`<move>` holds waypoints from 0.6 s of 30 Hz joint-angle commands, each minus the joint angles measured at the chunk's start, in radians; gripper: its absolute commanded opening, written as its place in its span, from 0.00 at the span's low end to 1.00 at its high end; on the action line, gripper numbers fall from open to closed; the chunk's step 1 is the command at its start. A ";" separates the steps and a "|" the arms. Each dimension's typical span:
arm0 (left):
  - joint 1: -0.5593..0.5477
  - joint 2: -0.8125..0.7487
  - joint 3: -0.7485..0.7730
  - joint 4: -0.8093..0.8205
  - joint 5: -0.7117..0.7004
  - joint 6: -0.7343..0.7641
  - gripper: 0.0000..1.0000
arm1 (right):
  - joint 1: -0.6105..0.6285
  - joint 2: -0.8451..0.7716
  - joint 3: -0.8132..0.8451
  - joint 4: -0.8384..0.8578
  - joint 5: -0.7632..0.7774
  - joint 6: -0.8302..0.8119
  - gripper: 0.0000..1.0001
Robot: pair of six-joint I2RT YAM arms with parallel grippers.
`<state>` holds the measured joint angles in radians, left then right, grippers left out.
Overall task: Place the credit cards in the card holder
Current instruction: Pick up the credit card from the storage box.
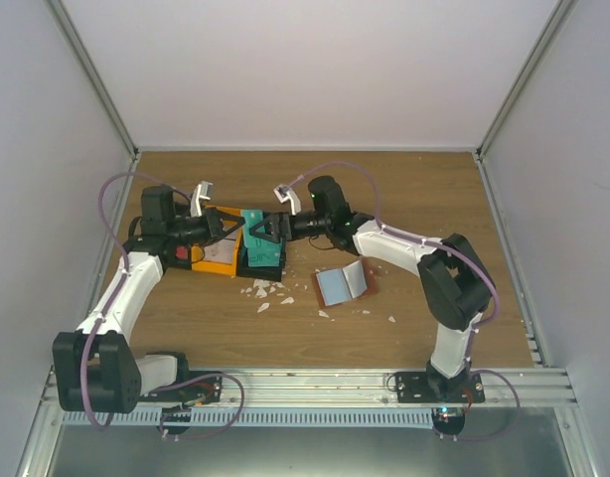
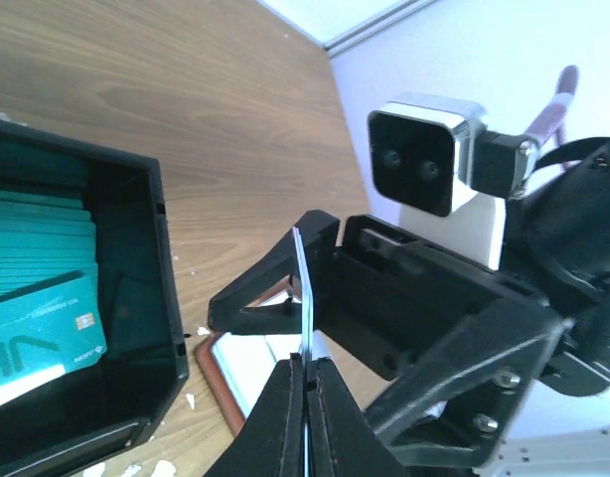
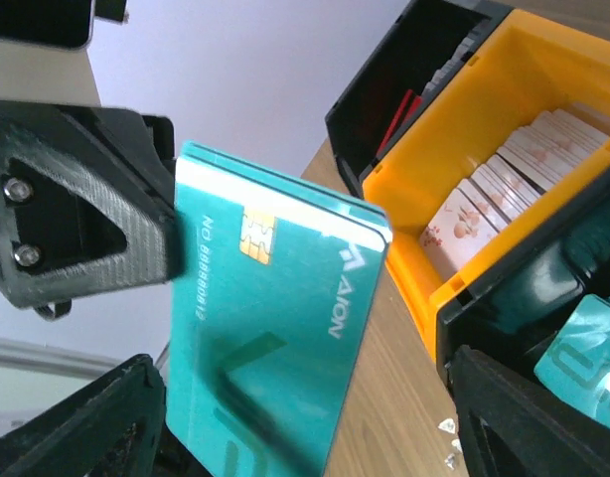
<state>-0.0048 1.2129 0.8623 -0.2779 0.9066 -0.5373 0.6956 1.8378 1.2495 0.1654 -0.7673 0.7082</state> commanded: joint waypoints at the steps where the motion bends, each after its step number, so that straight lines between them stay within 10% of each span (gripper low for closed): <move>1: 0.037 -0.026 -0.016 0.117 0.147 -0.074 0.00 | 0.005 0.047 0.060 0.014 -0.077 0.039 0.75; 12: 0.050 -0.038 -0.026 0.137 0.175 -0.085 0.08 | -0.013 0.015 -0.002 0.194 -0.111 0.175 0.02; 18: 0.052 -0.057 -0.050 0.137 0.162 -0.072 0.30 | -0.040 -0.022 -0.052 0.295 -0.150 0.239 0.01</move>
<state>0.0517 1.1912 0.8310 -0.1883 1.0290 -0.6178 0.6773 1.8454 1.2243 0.3729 -0.9089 0.8921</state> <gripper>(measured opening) 0.258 0.034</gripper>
